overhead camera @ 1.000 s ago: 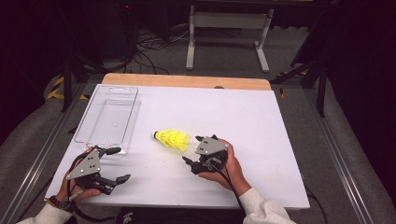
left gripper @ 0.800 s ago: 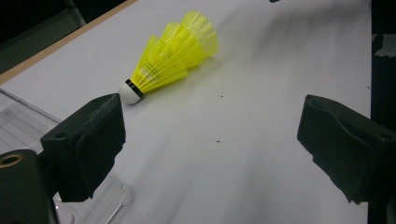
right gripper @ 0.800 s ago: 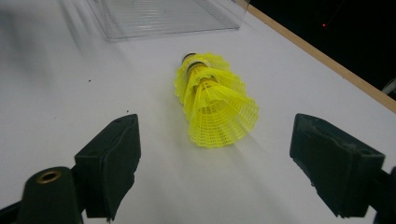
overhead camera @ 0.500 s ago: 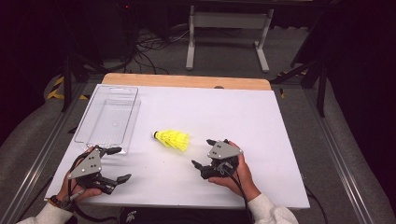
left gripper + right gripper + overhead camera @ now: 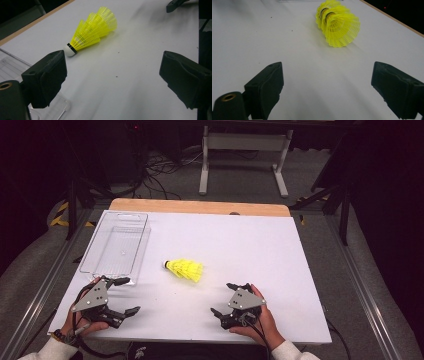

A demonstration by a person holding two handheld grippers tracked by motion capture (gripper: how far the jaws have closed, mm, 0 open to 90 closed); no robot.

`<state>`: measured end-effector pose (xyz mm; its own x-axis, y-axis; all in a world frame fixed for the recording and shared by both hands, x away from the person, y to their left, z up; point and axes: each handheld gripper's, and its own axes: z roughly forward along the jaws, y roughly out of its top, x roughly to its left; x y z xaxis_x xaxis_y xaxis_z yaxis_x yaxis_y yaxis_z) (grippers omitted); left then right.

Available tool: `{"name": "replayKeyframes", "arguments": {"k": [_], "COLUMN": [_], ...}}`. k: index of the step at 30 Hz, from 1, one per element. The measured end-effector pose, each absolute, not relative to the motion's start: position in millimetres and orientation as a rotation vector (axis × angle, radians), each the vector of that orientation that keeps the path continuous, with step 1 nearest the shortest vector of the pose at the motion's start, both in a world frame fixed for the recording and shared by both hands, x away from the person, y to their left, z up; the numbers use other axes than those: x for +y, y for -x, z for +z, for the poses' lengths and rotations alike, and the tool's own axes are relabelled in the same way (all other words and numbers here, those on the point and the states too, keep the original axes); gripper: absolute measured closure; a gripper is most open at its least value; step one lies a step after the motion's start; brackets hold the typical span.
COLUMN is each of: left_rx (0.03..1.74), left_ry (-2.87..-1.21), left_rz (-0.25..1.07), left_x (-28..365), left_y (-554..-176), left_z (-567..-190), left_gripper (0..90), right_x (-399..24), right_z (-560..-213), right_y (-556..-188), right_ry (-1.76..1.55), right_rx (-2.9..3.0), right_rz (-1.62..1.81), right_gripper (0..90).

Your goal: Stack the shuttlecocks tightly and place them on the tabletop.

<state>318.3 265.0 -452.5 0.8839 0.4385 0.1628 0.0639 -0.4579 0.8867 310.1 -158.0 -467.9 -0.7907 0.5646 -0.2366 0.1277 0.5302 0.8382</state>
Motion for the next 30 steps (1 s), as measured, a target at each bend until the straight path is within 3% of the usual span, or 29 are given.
{"name": "replayKeyframes", "arguments": {"k": [4, 9, 17, 30], "left_rx": [0.357, 0.352, 0.363, 0.384], "left_ry": [-2.017, -2.016, -2.012, -2.009], "left_rz": [0.451, 0.432, 0.433, 0.462], "left_x": [264, 264, 269, 278], "left_y": [-318, -319, -319, -311], "left_z": [-453, -454, -456, -455], "left_gripper": [8.3, 8.3, 8.1, 8.1], "right_x": [-156, -143, -125, -103], "right_z": [-464, -466, -468, -468], "right_y": [-311, -320, -342, -359], "right_ry": [-0.567, -0.54, -0.577, -0.568], "right_rx": [2.262, 2.318, 2.378, 2.397], "right_rz": [1.217, 1.233, 1.258, 1.231], "right_gripper": [13.3, 22.1, 26.1, 21.9]}}
